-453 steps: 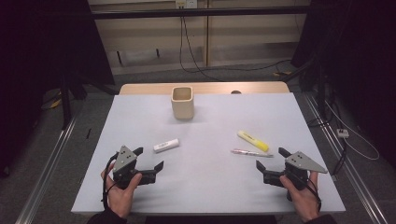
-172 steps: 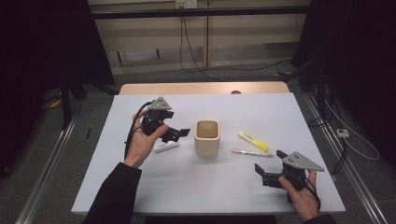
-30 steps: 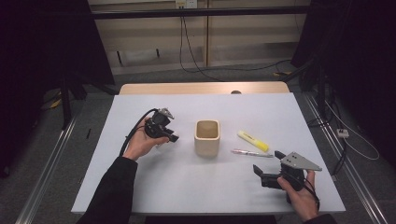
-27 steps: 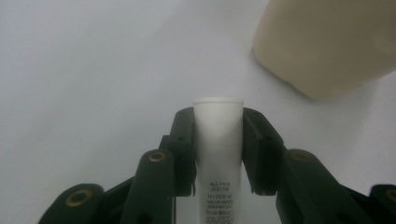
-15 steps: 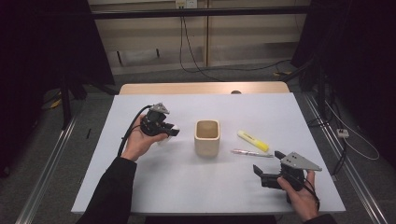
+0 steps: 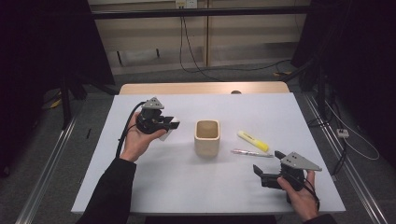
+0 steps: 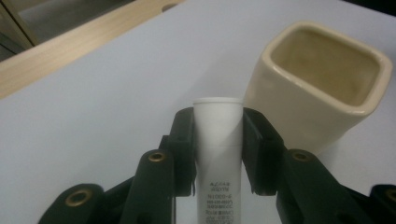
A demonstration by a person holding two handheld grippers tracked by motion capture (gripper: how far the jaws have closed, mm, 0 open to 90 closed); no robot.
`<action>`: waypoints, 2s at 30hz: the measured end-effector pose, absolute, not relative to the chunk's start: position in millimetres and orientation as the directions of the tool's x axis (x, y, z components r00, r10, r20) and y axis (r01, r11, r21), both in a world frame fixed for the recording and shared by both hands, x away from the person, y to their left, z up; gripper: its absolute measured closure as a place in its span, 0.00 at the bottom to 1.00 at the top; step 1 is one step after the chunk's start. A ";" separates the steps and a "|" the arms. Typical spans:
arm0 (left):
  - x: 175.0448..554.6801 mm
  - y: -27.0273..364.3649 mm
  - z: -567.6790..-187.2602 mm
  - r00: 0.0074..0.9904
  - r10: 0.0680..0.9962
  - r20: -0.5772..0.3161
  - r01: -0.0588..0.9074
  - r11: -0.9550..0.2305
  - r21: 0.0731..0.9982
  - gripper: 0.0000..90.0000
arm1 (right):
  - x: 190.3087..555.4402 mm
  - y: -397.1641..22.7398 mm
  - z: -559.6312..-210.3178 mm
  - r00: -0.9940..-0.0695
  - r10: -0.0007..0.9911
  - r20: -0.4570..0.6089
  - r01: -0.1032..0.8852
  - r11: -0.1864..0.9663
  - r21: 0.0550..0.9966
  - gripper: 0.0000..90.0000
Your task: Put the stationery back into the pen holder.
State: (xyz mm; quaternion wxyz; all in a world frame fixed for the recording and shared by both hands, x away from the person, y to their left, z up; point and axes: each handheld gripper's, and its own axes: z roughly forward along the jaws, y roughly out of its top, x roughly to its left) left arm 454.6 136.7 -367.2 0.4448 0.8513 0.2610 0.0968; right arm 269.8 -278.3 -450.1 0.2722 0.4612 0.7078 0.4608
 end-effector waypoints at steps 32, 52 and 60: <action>428.9 133.2 -330.6 0.846 0.531 -0.050 0.249 -0.310 0.918 0.75 | 269.9 -278.2 -450.2 -0.425 0.904 0.039 0.401 0.149 0.904 0.04; 406.2 104.9 -313.9 0.880 0.474 -0.030 0.185 -0.284 0.941 0.75 | 269.9 -278.1 -450.0 -0.428 0.903 0.041 0.399 0.148 0.905 0.04; 407.8 81.2 -320.9 0.893 0.447 -0.052 0.199 -0.287 0.937 0.75 | 270.2 -278.3 -450.2 -0.426 0.904 0.041 0.400 0.148 0.904 0.04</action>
